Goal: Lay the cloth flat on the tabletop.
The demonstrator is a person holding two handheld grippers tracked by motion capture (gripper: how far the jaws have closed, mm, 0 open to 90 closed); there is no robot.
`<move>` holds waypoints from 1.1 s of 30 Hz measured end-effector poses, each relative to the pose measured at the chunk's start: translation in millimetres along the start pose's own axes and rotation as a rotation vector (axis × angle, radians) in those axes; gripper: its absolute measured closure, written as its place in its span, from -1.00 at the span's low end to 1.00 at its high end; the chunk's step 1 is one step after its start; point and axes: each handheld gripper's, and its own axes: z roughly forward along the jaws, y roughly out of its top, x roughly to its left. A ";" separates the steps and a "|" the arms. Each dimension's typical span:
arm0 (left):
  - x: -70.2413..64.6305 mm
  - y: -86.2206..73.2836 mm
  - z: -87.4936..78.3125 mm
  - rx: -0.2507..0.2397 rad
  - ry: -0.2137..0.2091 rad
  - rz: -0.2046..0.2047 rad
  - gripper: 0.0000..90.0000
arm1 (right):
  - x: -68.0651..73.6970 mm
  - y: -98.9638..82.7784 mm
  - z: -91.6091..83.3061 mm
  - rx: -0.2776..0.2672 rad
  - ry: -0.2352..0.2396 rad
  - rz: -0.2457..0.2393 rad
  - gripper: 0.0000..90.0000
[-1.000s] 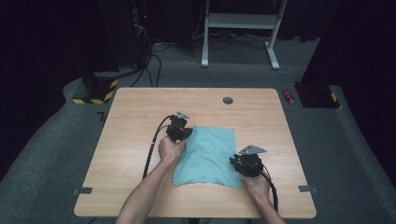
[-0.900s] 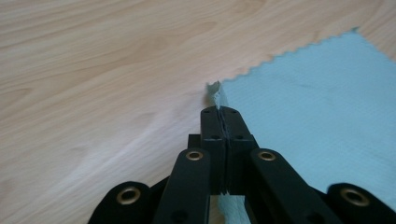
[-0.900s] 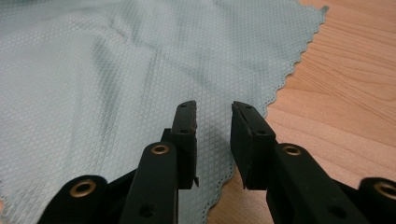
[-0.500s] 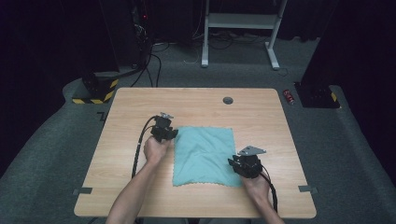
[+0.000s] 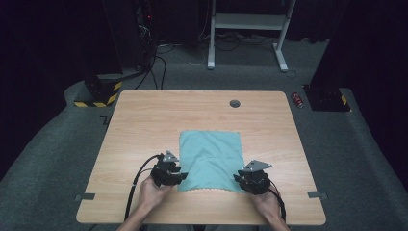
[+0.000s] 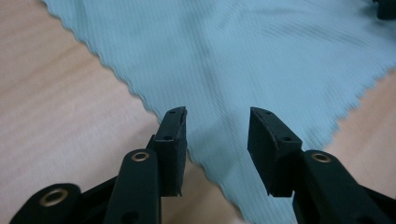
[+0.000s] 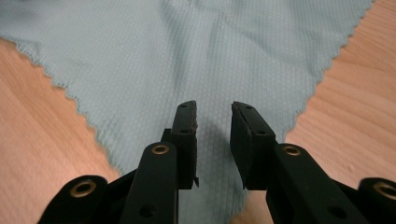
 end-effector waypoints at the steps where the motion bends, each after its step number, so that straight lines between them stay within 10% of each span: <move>1: -3.4 -4.5 -2.5 0.001 -0.005 0.005 0.28 | -0.2 -2.3 -2.2 0.000 -0.002 0.006 0.59; 8: -27.2 -20.0 -2.0 0.002 0.045 0.060 0.32 | 0.8 -20.0 -13.8 0.001 -0.032 0.021 0.54; 13: -27.9 -18.0 -1.4 0.017 0.101 0.106 0.75 | 1.9 -21.0 -15.4 0.005 -0.041 0.006 0.69; 18: -27.0 -16.6 -2.2 0.034 0.076 0.121 1.00 | 8.3 -18.4 -15.2 0.026 -0.050 -0.062 0.98; 33: -19.2 -18.7 -8.8 0.063 -0.023 0.090 0.97 | 8.7 -19.2 -19.8 0.045 -0.006 -0.063 0.98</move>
